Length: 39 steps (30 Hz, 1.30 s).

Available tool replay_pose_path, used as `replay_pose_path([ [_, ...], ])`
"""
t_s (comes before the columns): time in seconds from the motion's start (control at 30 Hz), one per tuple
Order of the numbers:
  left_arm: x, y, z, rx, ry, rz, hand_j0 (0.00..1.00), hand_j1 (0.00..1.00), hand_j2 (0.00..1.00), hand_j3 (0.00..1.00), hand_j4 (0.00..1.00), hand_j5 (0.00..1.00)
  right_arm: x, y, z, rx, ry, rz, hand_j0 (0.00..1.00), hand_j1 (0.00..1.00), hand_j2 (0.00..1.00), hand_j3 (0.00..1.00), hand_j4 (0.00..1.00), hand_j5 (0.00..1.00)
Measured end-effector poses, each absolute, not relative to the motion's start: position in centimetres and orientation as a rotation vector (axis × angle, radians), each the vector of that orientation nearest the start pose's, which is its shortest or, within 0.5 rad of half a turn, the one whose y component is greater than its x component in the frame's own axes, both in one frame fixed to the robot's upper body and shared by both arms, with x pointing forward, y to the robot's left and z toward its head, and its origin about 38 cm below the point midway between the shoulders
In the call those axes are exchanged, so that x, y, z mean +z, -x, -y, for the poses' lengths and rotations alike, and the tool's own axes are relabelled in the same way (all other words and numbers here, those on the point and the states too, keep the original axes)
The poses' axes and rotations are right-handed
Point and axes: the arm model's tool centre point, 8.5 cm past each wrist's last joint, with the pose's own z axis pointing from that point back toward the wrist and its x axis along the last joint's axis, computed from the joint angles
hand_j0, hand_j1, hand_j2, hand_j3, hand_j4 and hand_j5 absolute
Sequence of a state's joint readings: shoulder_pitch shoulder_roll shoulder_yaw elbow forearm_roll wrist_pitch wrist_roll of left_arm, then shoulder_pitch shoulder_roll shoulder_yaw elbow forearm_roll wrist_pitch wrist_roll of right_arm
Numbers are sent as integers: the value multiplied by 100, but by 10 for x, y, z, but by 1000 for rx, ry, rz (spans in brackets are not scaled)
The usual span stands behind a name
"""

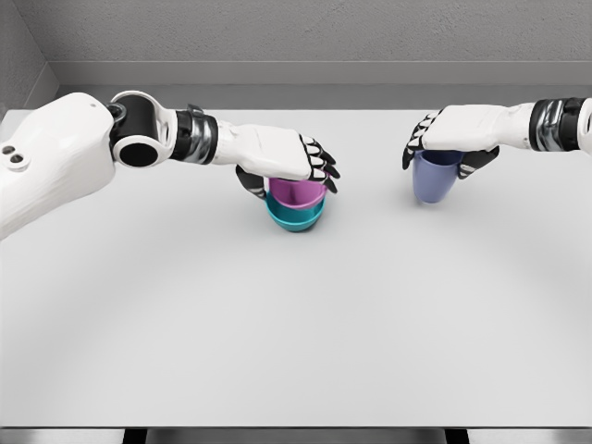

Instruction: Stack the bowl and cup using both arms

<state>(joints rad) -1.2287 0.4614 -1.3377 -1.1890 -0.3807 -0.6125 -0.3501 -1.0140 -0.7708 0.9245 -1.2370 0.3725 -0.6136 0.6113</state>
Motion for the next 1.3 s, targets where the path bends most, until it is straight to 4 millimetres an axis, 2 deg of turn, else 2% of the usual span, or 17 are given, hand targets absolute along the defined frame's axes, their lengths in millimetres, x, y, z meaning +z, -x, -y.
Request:
replay_pose_path([
  [0.27,235,-488,-111,2875,306,-1666,100,100,100,100,100,100,257,-487,290,2260,447,1220,67,67,67,67,67,67],
  [0.4,244,-490,-113,2857,331,-1690,100,100,100,100,100,100,264,-489,291,2258,459,1229,67,67,67,67,67,67],
  [0.47,256,-491,-120,2832,360,-1734,100,100,100,100,100,100,266,-489,290,2257,463,1233,67,67,67,67,67,67],
  [0.6,289,-487,-156,2774,422,-1876,100,100,100,100,100,100,278,-492,289,2251,483,1256,67,67,67,67,67,67],
  [0.63,291,-485,-168,2776,429,-1908,100,100,100,100,100,100,279,-492,289,2249,484,1261,67,67,67,67,67,67],
  [0.73,264,-475,-214,2840,407,-2046,100,100,100,100,100,100,282,-493,287,2247,487,1271,67,67,67,67,67,67],
  [0.8,253,-469,-248,2873,451,-2123,100,100,100,100,100,100,285,-493,286,2248,490,1278,67,67,67,67,67,67],
  [0.83,249,-466,-265,2883,480,-2168,100,100,100,100,100,100,287,-494,285,2249,493,1282,67,67,67,67,67,67],
  [0.97,262,-460,-317,2845,660,-2315,100,100,100,100,100,100,292,-495,277,2249,488,1310,67,67,67,67,67,67],
  [1.0,259,-457,-328,2846,686,-2344,100,100,100,100,100,100,291,-496,274,2250,483,1316,67,67,67,67,67,67],
  [1.07,238,-445,-350,2873,705,-2421,100,100,100,100,100,100,295,-497,269,2253,483,1331,67,67,67,67,67,67],
  [1.1,238,-441,-360,2855,737,-2473,100,100,100,100,100,100,294,-497,267,2254,478,1336,67,67,67,67,67,67],
  [1.17,250,-441,-370,2792,814,-2523,100,100,100,100,100,100,294,-498,263,2257,473,1345,67,67,67,67,67,67],
  [1.3,250,-438,-375,2714,842,-2623,100,100,100,100,100,100,299,-499,255,2262,473,1366,67,67,67,67,67,67],
])
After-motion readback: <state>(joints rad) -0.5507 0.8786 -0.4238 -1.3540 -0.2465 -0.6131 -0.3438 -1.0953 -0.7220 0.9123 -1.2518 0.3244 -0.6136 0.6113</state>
